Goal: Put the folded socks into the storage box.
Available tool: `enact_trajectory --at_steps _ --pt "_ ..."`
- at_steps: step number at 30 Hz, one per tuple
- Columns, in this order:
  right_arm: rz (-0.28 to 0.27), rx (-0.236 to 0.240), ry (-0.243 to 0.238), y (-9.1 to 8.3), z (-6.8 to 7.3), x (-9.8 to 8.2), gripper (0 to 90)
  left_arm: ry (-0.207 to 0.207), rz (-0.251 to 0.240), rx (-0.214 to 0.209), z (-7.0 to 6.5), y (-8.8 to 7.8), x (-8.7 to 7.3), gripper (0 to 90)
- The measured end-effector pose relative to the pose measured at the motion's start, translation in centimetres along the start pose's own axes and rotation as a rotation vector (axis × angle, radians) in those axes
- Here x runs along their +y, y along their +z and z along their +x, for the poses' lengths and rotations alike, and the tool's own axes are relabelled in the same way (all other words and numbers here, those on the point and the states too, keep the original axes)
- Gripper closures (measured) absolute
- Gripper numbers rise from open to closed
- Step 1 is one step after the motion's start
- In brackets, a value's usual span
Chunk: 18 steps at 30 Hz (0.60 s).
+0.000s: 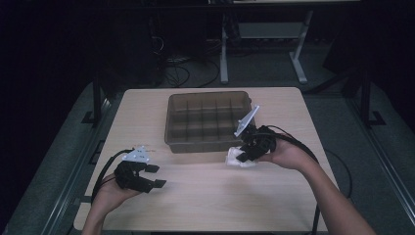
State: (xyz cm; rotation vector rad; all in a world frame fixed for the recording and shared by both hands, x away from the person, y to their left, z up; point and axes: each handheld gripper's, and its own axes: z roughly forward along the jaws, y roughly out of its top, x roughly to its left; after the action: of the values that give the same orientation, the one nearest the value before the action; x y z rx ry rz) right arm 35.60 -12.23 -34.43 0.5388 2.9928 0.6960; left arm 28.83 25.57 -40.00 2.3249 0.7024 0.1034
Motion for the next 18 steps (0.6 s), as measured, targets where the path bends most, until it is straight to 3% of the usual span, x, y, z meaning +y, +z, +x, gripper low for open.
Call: enact_trajectory --at_steps 18 --pt "0.020 -0.017 -0.006 -1.2 -1.1 1.2 69.7 -0.019 -0.009 0.004 0.1 -0.5 -0.4 37.6"
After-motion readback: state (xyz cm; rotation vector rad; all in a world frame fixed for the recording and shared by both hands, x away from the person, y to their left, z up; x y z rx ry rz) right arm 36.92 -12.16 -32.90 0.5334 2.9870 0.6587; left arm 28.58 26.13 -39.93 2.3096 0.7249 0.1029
